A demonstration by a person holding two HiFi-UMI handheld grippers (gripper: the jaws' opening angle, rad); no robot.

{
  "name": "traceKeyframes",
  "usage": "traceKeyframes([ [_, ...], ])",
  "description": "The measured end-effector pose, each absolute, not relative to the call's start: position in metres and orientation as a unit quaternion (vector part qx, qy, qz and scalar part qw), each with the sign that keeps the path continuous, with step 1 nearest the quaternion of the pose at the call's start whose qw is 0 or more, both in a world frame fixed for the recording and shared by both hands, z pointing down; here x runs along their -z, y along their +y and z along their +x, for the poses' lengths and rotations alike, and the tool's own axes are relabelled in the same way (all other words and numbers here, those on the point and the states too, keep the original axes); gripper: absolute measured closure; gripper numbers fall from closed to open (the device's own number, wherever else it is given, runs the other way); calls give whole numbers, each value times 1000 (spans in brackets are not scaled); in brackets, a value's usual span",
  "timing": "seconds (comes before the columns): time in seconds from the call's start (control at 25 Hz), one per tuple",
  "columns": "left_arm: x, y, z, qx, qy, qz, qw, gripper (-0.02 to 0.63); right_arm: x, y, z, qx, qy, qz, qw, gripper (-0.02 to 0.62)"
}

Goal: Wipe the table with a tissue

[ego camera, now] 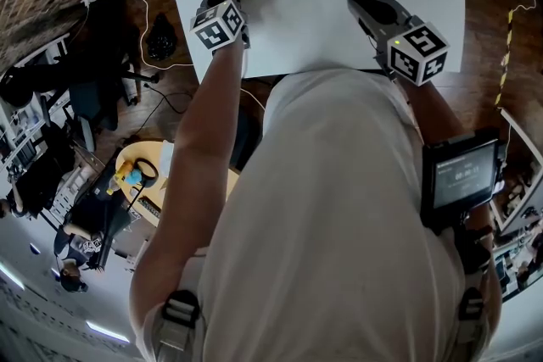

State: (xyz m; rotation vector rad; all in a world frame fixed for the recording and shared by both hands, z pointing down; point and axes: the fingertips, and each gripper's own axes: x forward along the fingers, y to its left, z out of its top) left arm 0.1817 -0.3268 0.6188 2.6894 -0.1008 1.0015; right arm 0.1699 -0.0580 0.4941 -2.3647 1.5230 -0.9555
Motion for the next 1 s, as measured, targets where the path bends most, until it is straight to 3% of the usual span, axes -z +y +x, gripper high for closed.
traceKeyframes([
  [0.72, -617, -278, 178, -362, 18, 919, 155, 572, -495, -45, 177, 321, 514, -790, 91, 581],
  [1.0, -614, -321, 175, -362, -16, 924, 125, 572, -493, -42, 180, 320, 510, -793, 92, 581],
])
